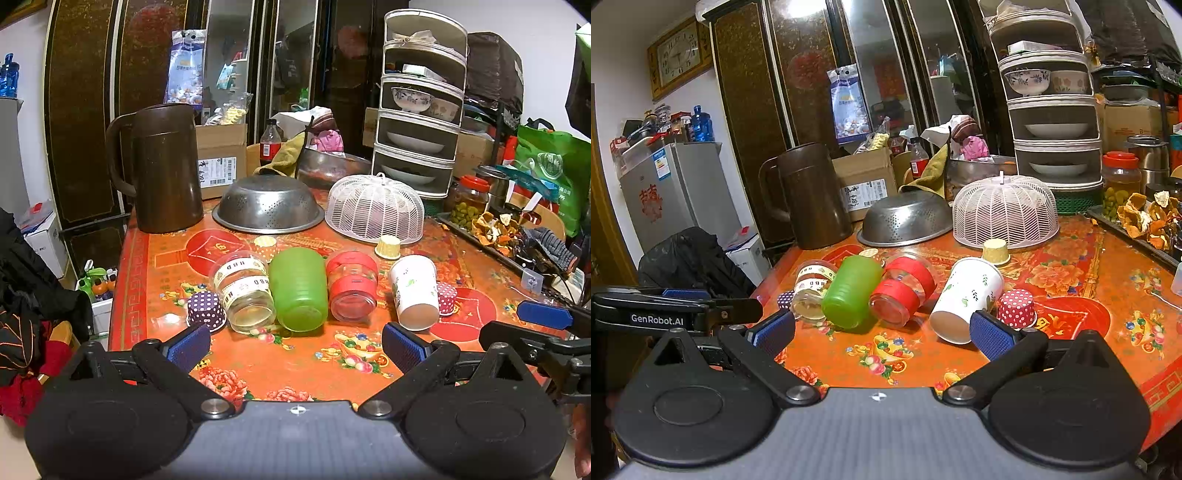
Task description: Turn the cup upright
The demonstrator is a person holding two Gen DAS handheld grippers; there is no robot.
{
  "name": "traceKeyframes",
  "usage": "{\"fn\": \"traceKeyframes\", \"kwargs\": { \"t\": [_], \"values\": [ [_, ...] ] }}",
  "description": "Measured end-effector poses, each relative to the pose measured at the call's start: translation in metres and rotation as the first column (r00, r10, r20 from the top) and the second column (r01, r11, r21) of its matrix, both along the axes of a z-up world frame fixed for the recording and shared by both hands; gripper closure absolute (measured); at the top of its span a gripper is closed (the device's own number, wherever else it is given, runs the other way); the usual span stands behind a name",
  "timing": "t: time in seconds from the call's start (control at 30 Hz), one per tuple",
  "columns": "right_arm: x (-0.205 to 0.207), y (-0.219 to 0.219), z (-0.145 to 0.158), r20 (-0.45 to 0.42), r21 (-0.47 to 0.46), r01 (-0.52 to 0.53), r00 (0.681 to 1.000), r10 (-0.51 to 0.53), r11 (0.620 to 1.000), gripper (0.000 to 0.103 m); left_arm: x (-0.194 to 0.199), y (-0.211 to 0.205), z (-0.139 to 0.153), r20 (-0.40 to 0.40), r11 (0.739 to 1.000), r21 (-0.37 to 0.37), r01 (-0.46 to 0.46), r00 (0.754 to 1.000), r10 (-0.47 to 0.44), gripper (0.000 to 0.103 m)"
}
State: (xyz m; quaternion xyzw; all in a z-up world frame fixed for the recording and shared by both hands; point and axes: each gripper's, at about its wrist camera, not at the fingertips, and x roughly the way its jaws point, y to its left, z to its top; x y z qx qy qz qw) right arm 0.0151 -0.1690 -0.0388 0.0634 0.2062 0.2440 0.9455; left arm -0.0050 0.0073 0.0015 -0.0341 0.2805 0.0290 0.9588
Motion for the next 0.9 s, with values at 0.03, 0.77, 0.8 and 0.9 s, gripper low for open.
{"fn": "traceKeyframes", "kwargs": {
  "t": [0.03,0.77,0.8,0.9],
  "values": [
    [0.0001,0.0001,0.0000,0.000,0.000,-0.001,1.000,0.001,1.000,0.001,-0.0002,-0.0005,0.0002,0.000,1.000,0.000,0.000,1.000,0.000,0.003],
    [-0.0008,0.0002,0.0008,-0.002,0.001,-0.009,1.000,0.009,1.000,0.001,-0.0017,-0.0026,0.0011,0.003,1.000,0.000,0.003,1.000,-0.003,0.003],
    [-0.0008,0.0002,0.0008,-0.002,0.001,-0.009,1.000,0.009,1.000,0.001,-0.0020,-0.0029,0.0013,0.003,1.000,0.000,0.003,1.000,-0.003,0.003],
    [-0.0008,0.0002,0.0008,-0.002,0.000,-0.009,1.000,0.009,1.000,0.001,-0.0017,-0.0026,0.0012,0.002,1.000,0.000,0.002,1.000,-0.002,0.003]
  ]
}}
